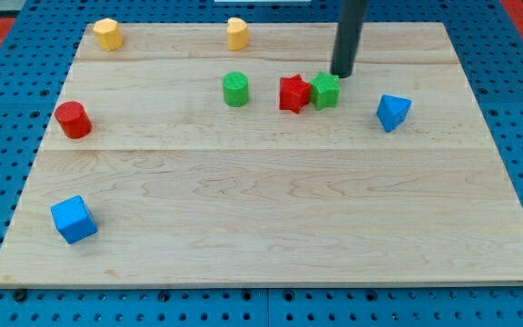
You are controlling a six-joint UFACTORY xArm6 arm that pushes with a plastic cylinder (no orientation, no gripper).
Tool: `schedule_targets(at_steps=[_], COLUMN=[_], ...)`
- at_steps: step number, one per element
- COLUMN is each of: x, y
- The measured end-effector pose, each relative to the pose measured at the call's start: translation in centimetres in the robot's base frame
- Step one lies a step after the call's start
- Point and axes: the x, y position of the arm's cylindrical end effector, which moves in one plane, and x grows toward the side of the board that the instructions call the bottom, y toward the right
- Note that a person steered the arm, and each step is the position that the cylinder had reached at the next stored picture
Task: Push the red circle to the bottom left of the yellow heart
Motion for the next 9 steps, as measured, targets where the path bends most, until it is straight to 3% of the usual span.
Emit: schedule_targets(at_steps=[1,2,3,4,5,6,7,8,9], x=[4.6,0.3,-1.2,4.2,4.7,6.2,14.2,11.5,7.0], y=[-3.8,-7.9,-18.1,-19.1,-15.8,-23.9,-32.8,-39.5,-35.2])
